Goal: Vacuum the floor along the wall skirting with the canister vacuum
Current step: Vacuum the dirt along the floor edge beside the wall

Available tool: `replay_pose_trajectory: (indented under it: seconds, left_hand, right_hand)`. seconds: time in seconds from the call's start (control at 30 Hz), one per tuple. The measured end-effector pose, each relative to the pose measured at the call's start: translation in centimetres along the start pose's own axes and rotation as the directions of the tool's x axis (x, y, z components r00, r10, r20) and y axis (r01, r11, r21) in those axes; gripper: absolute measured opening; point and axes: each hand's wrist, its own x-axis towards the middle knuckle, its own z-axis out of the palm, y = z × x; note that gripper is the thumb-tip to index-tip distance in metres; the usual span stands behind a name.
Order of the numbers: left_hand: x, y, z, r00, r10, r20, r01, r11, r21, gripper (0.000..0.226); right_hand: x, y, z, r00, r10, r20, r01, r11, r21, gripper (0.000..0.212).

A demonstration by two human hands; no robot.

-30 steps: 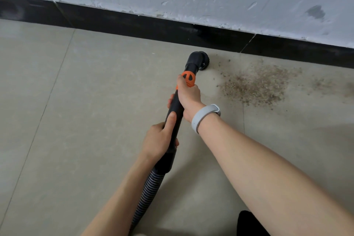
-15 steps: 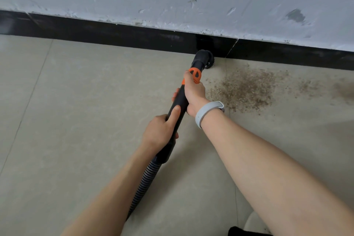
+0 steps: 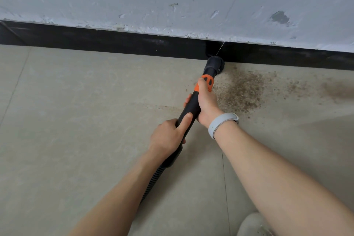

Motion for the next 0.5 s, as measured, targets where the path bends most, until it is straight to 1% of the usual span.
replay_pose_trajectory:
  seconds: [0.13, 0.27, 0.37, 0.5]
  left_hand:
    - [-0.6, -0.5, -0.5, 0.999, -0.015, -0.045, 0.015, 1.0, -0.002, 0.054]
    - [-2.4, -1.8, -1.3, 0.994, -0.042, -0.098, 0.038, 0.999, -0.036, 0.053]
    - [-3.8, -3.2, -1.9, 0.992, -0.076, -0.099, 0.068, 0.994, -0.084, 0.053]
    - [-4.3, -4.0, -2.9, 0.995, -0.074, -0.065, 0.066, 0.99, -0.123, 0.055]
  right_hand:
    - [-0.2, 0.6, 0.6, 0.999, 0.026, 0.046, -0.027, 1.0, 0.013, 0.03]
    - [-1.3, 2.0, 1.9, 0.994, 0.039, 0.101, -0.036, 0.999, -0.03, 0.028]
    - [-2.5, 3.4, 2.9, 0.991, 0.045, 0.125, -0.042, 0.999, -0.031, 0.025]
    - [-3.4, 4.1, 3.5, 0.996, 0.027, 0.084, -0.024, 0.999, -0.045, 0.025]
